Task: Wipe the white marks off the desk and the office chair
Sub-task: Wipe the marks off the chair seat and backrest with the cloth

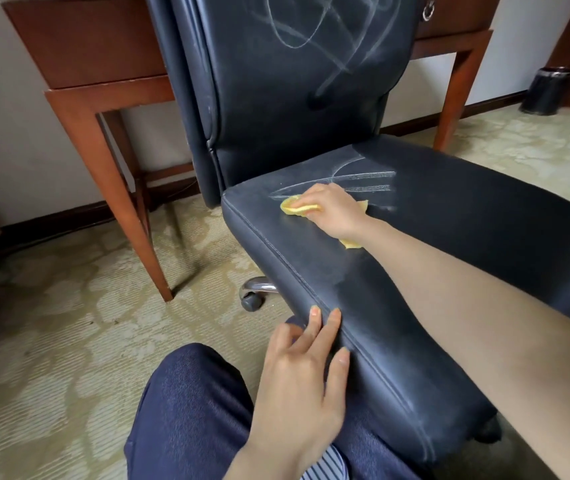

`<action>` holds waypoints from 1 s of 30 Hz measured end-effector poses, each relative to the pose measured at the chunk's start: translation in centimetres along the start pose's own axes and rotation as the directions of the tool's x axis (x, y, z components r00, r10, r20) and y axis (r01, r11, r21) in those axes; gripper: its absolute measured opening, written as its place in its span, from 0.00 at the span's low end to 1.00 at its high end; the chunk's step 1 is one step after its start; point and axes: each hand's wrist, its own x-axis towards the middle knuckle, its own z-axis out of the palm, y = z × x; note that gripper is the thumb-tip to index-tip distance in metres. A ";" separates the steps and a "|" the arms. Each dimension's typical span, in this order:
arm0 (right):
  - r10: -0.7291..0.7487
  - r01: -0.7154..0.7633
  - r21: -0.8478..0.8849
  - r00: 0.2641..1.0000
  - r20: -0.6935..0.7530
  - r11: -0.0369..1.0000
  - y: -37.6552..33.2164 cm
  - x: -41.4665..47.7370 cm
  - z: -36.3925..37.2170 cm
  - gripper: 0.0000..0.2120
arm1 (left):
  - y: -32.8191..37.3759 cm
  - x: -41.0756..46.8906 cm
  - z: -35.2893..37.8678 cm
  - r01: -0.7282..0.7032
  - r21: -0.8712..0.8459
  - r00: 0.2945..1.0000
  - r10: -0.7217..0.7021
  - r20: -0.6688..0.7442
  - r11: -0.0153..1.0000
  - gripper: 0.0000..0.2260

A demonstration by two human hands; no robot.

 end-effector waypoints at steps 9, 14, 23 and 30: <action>-0.249 0.242 0.101 0.965 0.075 0.965 -1.5 -11.8 -3.8 0.14 | -1.6 3.3 -2.1 0.025 -0.253 0.974 -0.081 -0.212 0.967 0.15; -0.127 0.127 -0.019 0.992 0.013 0.992 -1.4 -18.7 -5.8 0.18 | -2.5 7.1 -1.6 0.143 -0.115 0.979 -0.157 -0.126 0.983 0.27; 0.410 -0.488 -0.077 0.800 -0.438 0.870 3.8 -27.3 -7.1 0.20 | -3.6 8.1 0.7 0.191 0.185 0.981 -0.184 -0.054 0.964 0.35; 0.731 -0.758 0.203 0.463 -0.502 0.620 7.7 -28.5 -9.2 0.16 | -2.6 6.6 1.9 0.138 0.222 0.989 -0.124 -0.078 0.965 0.37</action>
